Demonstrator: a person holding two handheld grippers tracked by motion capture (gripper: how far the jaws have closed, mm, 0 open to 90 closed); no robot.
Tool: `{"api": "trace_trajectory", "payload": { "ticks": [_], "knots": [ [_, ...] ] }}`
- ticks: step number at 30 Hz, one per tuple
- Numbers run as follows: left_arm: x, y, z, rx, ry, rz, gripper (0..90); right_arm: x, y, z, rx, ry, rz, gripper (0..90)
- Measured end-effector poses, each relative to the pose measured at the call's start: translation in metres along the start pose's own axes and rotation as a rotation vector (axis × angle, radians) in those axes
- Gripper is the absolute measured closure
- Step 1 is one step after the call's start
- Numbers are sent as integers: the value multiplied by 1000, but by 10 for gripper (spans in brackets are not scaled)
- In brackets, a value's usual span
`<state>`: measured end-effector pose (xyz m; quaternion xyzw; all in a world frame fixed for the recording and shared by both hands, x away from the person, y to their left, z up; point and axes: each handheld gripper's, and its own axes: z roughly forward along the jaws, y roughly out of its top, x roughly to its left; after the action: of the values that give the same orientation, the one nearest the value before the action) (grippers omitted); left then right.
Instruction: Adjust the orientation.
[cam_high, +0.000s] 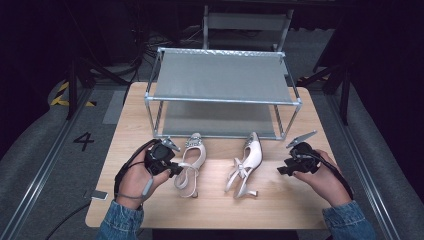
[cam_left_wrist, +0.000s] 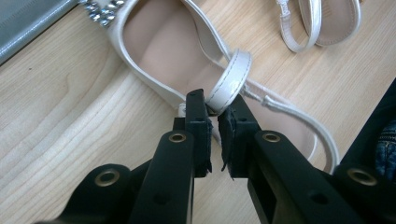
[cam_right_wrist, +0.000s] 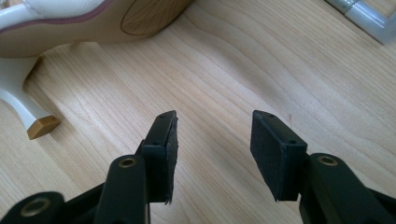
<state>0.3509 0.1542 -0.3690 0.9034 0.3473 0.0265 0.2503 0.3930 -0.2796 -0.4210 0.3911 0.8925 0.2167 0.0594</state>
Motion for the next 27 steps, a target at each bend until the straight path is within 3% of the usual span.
{"api": "trace_trajectory", "payload": {
  "ticks": [3, 8, 13, 20, 27],
  "knots": [
    [0, 2, 0, -19, -5, 7, 855, 1, -1, 1, 4, 2, 3, 521],
    [-1, 5, 3, -7, -28, 4, 857, 0, -4, 1, 10, -3, 3, 520],
    [-3, 7, 6, -29, -29, -1, 786, -1, -6, -1, 4, -4, 13, 518],
    [-8, 14, 4, -120, -44, -72, 586, -1, -9, -2, 1, -3, 24, 517],
    [-18, 29, 19, -107, -72, -91, 534, 2, -17, -2, 2, -11, 37, 518]
  ]
}}
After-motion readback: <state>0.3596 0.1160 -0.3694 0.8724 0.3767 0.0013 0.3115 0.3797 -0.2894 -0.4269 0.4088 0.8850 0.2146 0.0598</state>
